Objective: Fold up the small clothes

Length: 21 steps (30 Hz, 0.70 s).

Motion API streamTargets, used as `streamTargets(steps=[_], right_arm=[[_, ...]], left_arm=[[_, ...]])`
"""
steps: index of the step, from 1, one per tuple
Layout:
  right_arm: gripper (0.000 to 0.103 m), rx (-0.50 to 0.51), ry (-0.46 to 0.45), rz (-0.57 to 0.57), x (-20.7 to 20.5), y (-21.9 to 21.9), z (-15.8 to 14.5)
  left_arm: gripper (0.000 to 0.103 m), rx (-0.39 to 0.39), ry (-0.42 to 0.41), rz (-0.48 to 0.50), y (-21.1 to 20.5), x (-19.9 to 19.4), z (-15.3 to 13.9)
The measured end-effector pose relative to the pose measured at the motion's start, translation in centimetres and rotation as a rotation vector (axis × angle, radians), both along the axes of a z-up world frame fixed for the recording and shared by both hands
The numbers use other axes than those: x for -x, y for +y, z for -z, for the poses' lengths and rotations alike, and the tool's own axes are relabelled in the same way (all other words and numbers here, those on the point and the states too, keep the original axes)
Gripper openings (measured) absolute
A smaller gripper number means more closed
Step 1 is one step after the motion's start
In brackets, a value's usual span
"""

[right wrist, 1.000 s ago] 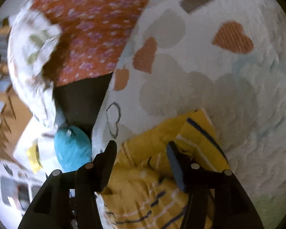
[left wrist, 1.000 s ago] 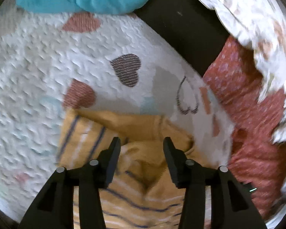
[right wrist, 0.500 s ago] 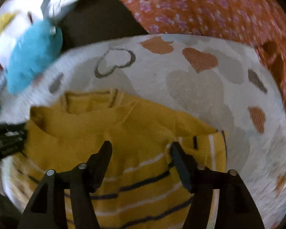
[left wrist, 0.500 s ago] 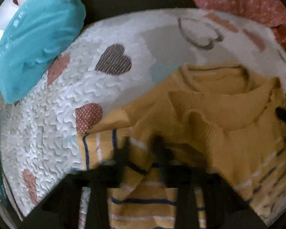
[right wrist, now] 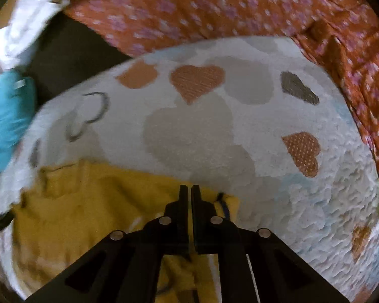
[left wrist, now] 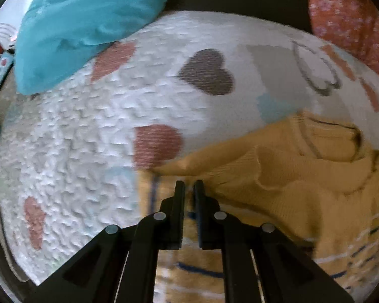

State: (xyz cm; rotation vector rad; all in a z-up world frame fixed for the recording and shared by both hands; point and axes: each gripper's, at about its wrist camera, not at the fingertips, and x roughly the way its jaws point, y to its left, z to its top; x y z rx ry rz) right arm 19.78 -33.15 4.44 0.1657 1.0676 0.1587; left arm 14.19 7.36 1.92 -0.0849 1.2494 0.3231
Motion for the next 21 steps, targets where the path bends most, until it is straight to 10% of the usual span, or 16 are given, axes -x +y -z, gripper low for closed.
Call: streamTargets(steps=[4, 9, 11, 12, 17, 21], right_arm=[[0.047, -0.058, -0.048, -0.102, 2.1, 1.0, -1.8], [0.053, 0.026, -0.078, -0.248, 4.0, 6.2, -1.4], [0.042, 0.085, -0.062, -0.280, 4.2, 7.8, -0.3], [0.009, 0.110, -0.042, -0.293, 4.1, 8.6, 0.5], [0.006, 0.126, -0.027, -0.255, 3.8, 8.4, 1.5], [0.005, 0.157, -0.032, -0.164, 2.9, 6.9, 0.8]], left_arm=[[0.003, 0.029, 0.030, -0.080, 2.5, 0.5, 1.2], [0.002, 0.139, -0.056, -0.135, 4.3, 2.6, -0.9], [0.003, 0.176, -0.115, -0.117, 4.2, 4.0, -2.4], [0.003, 0.183, -0.131, -0.101, 4.0, 4.5, -2.8], [0.022, 0.053, -0.104, 0.080, 0.4, 4.8, -1.3], [0.022, 0.009, -0.051, 0.018, 0.4, 3.9, 0.9]])
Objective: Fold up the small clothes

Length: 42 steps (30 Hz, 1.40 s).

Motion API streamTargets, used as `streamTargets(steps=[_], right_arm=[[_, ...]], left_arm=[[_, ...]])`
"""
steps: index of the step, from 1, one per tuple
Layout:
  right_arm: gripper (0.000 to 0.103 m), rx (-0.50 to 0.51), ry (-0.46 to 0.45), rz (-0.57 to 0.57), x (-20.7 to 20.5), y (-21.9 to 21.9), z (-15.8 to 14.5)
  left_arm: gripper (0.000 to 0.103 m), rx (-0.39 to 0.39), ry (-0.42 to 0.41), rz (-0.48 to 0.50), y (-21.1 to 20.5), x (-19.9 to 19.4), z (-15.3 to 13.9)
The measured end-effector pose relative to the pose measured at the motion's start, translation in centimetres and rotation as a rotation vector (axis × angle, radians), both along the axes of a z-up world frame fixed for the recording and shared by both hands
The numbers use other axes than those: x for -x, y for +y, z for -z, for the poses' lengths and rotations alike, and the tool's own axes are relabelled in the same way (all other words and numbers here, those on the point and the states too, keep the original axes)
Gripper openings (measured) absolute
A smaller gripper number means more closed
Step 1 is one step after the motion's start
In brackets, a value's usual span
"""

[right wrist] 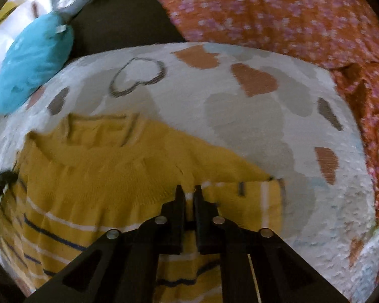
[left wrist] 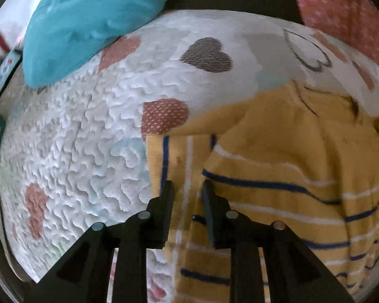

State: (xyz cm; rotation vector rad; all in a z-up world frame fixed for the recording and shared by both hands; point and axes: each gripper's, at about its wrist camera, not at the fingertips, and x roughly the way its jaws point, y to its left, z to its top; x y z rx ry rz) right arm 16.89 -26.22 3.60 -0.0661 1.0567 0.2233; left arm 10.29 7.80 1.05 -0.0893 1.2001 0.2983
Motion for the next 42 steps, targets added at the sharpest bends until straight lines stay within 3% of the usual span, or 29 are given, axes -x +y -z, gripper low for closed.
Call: streamTargets(steps=[3, 5, 6, 8, 9, 10, 13, 19, 24, 28, 31, 33, 37, 40, 42], right_arm=[[0.005, 0.010, 0.011, 0.050, -0.9, -0.9, 0.2], [0.005, 0.011, 0.018, 0.077, -1.3, -1.2, 0.4], [0.010, 0.012, 0.021, 0.087, -1.4, -1.3, 0.6], [0.030, 0.013, 0.027, 0.109, -1.5, -1.9, 0.6], [0.044, 0.007, 0.031, 0.122, -1.5, -2.4, 0.5], [0.047, -0.016, 0.039, 0.133, -1.4, -3.1, 0.5], [0.047, -0.140, 0.031, 0.170, -0.3, -6.1, -1.1], [0.047, -0.254, -0.014, 0.173, 5.5, -9.9, -4.3], [0.047, -0.348, 0.074, 0.050, 10.4, -8.4, -2.0], [0.045, -0.284, 0.187, 0.187, 10.8, -10.0, 1.9], [0.049, -0.262, 0.202, 0.252, 11.0, -11.0, 0.9], [0.049, -0.246, 0.156, 0.226, 11.3, -10.0, -1.5], [0.050, -0.263, 0.107, 0.059, 10.6, -3.8, -6.5], [0.053, -0.305, 0.157, -0.100, 9.1, 3.6, -7.8], [0.054, -0.329, 0.220, -0.187, 7.9, 8.6, -7.4]], left_arm=[[0.023, 0.043, -0.002, -0.036, 0.9, 0.0, 0.2], [0.027, 0.025, 0.000, -0.029, 0.9, 0.1, 0.2], [0.031, 0.011, 0.001, -0.027, 1.0, 0.1, 0.3], [0.041, 0.004, 0.002, -0.046, 1.4, 0.2, 0.3], [0.044, 0.019, 0.002, -0.059, 1.7, 0.3, 0.3], [0.044, 0.070, 0.000, -0.082, 2.5, 0.5, 0.1], [0.043, 0.185, -0.028, -0.152, 4.2, 2.1, -1.0], [0.043, 0.288, -0.102, -0.218, 4.8, 8.0, -2.8], [0.044, 0.357, -0.081, -0.262, 3.9, 12.0, -0.3], [0.047, 0.400, -0.097, -0.308, 4.6, 13.1, 0.7], [0.047, 0.478, -0.144, -0.341, 5.6, 14.0, 1.0], [0.047, 0.510, -0.184, -0.339, 5.9, 14.8, 1.1], [0.051, 0.621, -0.226, -0.396, 6.7, 16.5, 1.5], [0.058, 0.713, -0.245, -0.417, 6.8, 17.6, 1.8], [0.061, 0.728, -0.248, -0.403, 6.6, 17.7, 1.7]])
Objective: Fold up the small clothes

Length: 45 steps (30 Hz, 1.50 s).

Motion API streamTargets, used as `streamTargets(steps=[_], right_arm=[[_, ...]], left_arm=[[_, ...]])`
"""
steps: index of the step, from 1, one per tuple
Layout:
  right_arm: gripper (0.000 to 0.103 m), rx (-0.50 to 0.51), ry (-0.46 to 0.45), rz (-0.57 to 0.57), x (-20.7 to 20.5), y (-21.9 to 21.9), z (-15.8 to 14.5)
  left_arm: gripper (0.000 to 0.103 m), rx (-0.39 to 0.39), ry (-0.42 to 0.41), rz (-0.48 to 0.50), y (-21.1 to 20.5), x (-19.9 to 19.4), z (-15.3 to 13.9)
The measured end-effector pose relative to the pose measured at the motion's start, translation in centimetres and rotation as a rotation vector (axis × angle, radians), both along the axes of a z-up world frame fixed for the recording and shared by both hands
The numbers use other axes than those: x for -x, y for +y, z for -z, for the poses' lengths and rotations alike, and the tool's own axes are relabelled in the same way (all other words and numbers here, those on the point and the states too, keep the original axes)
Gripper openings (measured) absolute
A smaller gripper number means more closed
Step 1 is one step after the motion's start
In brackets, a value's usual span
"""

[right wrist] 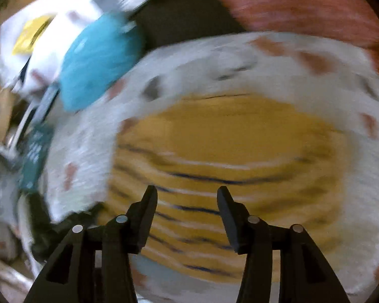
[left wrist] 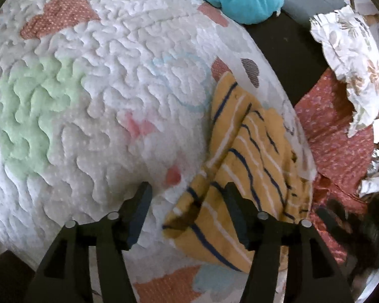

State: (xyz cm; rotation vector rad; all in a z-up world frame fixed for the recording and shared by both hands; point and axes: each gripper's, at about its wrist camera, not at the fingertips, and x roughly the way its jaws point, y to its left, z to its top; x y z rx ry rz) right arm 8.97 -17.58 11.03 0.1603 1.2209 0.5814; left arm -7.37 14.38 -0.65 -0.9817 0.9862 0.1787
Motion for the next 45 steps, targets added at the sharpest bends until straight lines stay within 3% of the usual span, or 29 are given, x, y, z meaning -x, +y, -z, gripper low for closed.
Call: streamTargets(steps=[4, 8, 11, 13, 15, 18, 20, 21, 22, 23, 25, 27, 32, 40, 45], right_arm=[[0.055, 0.021, 0.074, -0.111, -2.2, 9.5, 2.5], [0.057, 0.106, 0.136, -0.162, -4.3, 15.7, 5.5], [0.064, 0.219, 0.121, -0.221, -5.1, 19.1, 7.3], [0.078, 0.289, 0.087, -0.282, -5.0, 21.2, 7.9], [0.086, 0.350, 0.072, -0.350, -4.8, 23.3, 8.4], [0.088, 0.448, 0.062, -0.431, -4.4, 25.3, 9.2], [0.086, 0.531, 0.041, -0.483, -3.8, 26.3, 9.8], [0.077, 0.583, 0.010, -0.505, -3.3, 26.7, 10.0], [0.060, 0.627, -0.021, -0.513, -2.9, 27.0, 10.1], [0.052, 0.677, -0.065, -0.520, -2.4, 27.1, 10.1], [0.027, 0.704, -0.129, -0.535, -1.4, 26.8, 9.8], [0.021, 0.659, -0.157, -0.523, -0.7, 25.7, 8.7], [0.019, 0.475, -0.188, -0.415, -0.5, 20.2, 4.0], [0.017, 0.238, -0.194, -0.206, -3.4, 8.2, -2.4], [0.017, 0.169, -0.152, -0.051, -5.4, -2.3, -1.9]], left_arm=[[0.062, -0.018, 0.007, 0.026, -0.6, -0.1, -0.1], [0.063, 0.017, 0.009, 0.026, -0.9, -0.2, 0.2], [0.064, 0.043, 0.007, 0.018, -1.1, -0.3, 0.3], [0.064, 0.068, 0.005, 0.012, -1.2, -0.3, 0.5], [0.065, 0.071, 0.006, 0.007, -1.6, -0.4, 0.5], [0.065, 0.054, 0.014, 0.010, -2.0, -0.6, 0.4], [0.053, 0.024, 0.036, 0.023, -2.5, -1.0, 0.2], [0.035, 0.000, 0.054, 0.030, -2.7, -1.1, 0.2], [0.013, 0.006, 0.056, 0.038, -2.9, -1.5, 0.3], [0.011, 0.050, 0.053, 0.054, -3.2, -1.9, 0.7], [0.011, 0.078, 0.050, 0.065, -3.8, -2.2, 0.8], [0.011, 0.037, 0.031, 0.093, -5.0, -2.4, -0.3], [0.011, 0.021, -0.048, 0.156, -8.5, -2.8, -4.4], [0.011, -0.077, -0.119, 0.330, -19.0, -6.6, -10.7], [0.011, -0.126, -0.107, 0.477, -27.8, -9.6, -11.0]])
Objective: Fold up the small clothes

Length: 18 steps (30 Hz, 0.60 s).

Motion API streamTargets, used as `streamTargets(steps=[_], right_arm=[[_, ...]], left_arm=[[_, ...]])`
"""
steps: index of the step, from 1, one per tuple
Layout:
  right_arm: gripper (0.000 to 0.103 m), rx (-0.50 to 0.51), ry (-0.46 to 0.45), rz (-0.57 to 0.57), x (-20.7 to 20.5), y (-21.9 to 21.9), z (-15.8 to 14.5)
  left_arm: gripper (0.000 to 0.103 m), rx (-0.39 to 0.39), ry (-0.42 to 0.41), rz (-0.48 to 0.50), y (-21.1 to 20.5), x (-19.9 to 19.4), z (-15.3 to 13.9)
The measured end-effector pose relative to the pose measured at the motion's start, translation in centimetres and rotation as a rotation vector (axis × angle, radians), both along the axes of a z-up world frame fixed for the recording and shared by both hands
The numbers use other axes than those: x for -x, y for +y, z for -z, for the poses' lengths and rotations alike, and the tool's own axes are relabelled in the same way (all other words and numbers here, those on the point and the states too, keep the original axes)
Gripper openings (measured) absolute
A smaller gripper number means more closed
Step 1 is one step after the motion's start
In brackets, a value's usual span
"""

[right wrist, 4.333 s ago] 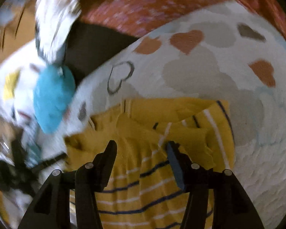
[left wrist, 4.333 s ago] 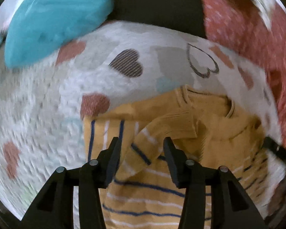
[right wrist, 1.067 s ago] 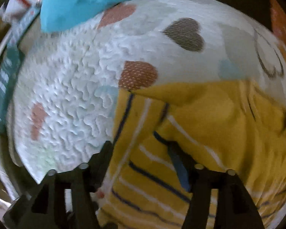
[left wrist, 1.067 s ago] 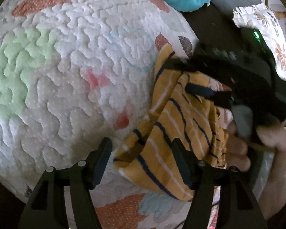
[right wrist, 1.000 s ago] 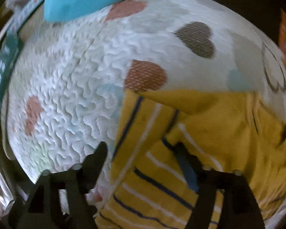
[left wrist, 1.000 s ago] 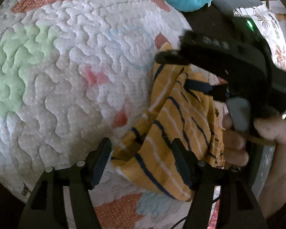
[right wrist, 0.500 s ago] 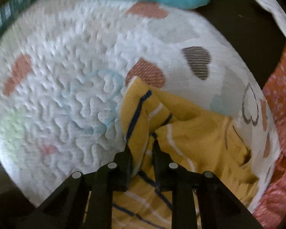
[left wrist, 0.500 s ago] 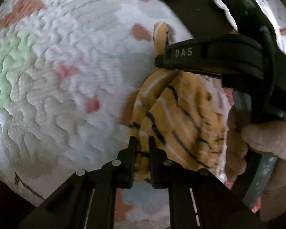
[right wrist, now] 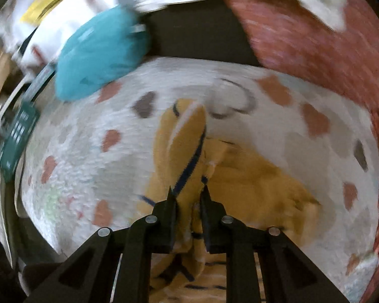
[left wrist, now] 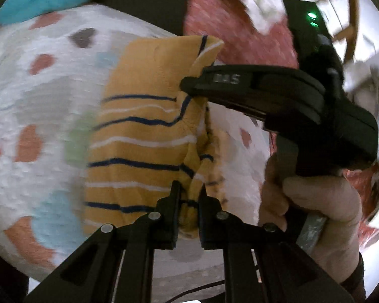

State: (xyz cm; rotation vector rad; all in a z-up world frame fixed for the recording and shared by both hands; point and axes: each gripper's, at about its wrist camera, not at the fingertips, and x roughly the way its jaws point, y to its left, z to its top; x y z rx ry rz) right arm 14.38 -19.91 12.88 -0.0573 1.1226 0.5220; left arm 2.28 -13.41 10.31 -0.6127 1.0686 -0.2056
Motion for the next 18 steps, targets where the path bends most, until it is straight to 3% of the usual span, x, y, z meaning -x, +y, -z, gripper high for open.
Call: streamTargets(steps=[3, 6, 9, 11, 15, 18], right_arm=[[0.017, -0.025, 0.042, 0.092, -1.4, -5.6, 2.0], [0.017, -0.041, 0.090, 0.163, -2.5, -9.7, 4.2], [0.019, -0.076, 0.132, 0.212, -3.0, -12.1, 6.8], [0.028, -0.089, 0.132, 0.227, -2.9, -12.6, 7.9], [0.036, -0.026, 0.050, 0.281, -1.9, -13.9, 6.8], [0.036, -0.078, -0.016, 0.294, 0.0, -15.6, 4.3]], left_arm=[[0.012, -0.034, 0.017, 0.072, -4.3, -1.2, 0.8], [0.013, -0.043, 0.026, 0.119, -5.8, -0.5, 1.4], [0.013, -0.059, 0.053, 0.141, -5.2, 0.8, 1.9], [0.013, -0.072, 0.080, 0.129, -3.8, 1.7, 2.3], [0.018, -0.089, 0.123, 0.070, -0.8, 4.4, 2.3], [0.021, -0.125, 0.137, 0.019, 1.6, 6.3, 2.8]])
